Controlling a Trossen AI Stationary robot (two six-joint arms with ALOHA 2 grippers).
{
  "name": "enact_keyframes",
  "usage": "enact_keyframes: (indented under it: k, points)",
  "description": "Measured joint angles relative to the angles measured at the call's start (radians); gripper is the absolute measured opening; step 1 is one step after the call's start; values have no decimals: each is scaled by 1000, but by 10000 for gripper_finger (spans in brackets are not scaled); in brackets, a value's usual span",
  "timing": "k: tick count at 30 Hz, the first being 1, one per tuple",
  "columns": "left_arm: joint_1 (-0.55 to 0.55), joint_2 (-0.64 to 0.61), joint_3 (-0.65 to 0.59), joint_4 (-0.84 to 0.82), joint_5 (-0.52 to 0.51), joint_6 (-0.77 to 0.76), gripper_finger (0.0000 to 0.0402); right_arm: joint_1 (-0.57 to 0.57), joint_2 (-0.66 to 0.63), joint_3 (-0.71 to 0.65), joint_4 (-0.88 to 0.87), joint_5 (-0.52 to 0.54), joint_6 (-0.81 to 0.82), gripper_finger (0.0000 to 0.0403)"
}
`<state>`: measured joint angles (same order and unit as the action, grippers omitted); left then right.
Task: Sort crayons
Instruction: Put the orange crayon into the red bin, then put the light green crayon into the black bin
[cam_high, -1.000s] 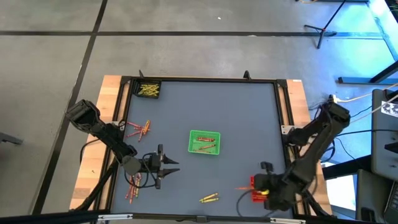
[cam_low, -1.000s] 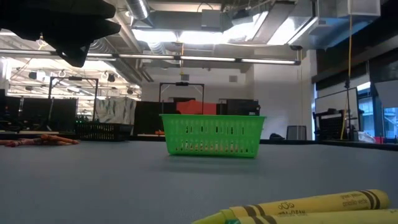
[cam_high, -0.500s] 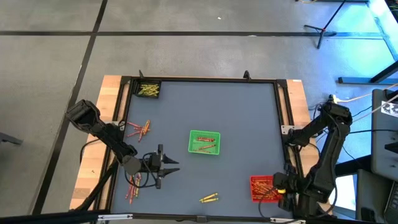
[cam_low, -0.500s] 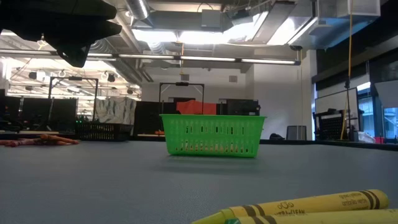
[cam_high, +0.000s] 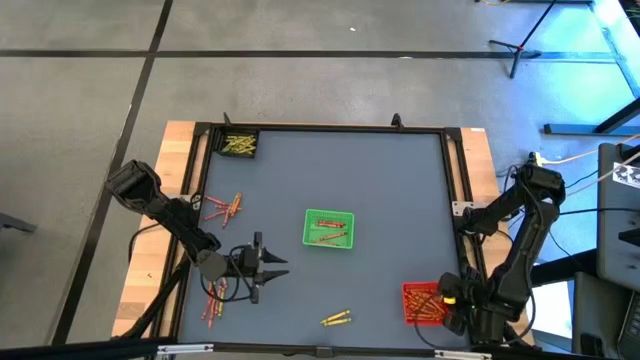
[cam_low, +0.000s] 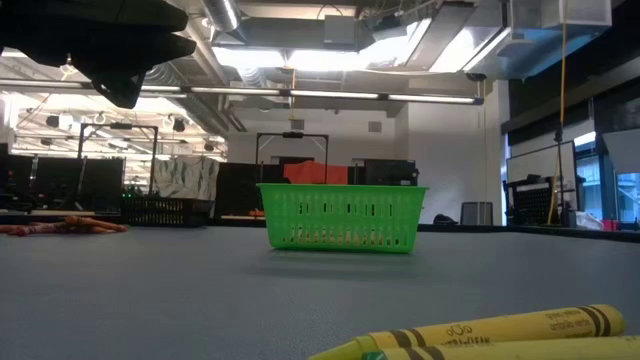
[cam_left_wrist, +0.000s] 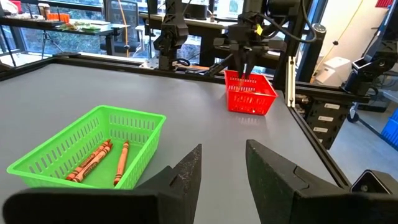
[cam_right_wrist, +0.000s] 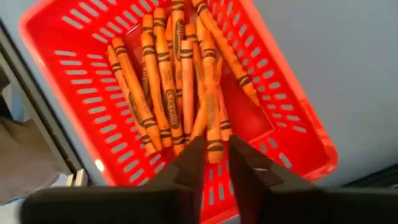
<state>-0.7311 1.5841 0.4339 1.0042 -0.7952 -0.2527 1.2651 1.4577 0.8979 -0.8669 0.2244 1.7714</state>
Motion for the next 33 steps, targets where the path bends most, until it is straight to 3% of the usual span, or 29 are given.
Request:
enact_keyframes:
  k: [6, 11, 15, 24, 33]
  points:
    - [0, 0, 0, 0, 0, 0, 110, -51, -42, 1, 3, -22, -70, 149]
    - [0, 0, 0, 0, 0, 0, 110, -148, -84, 28, 8, -11, -210, 186]
    - [0, 0, 0, 0, 0, 0, 110, -234, -82, 51, 66, 52, -397, 192]
    - [0, 0, 0, 0, 7, -10, 110, -411, -54, 53, 411, 197, -917, 193]
    - [5, 12, 41, -31, 144, -28, 110, -534, 103, 53, 713, 158, -1215, 193]
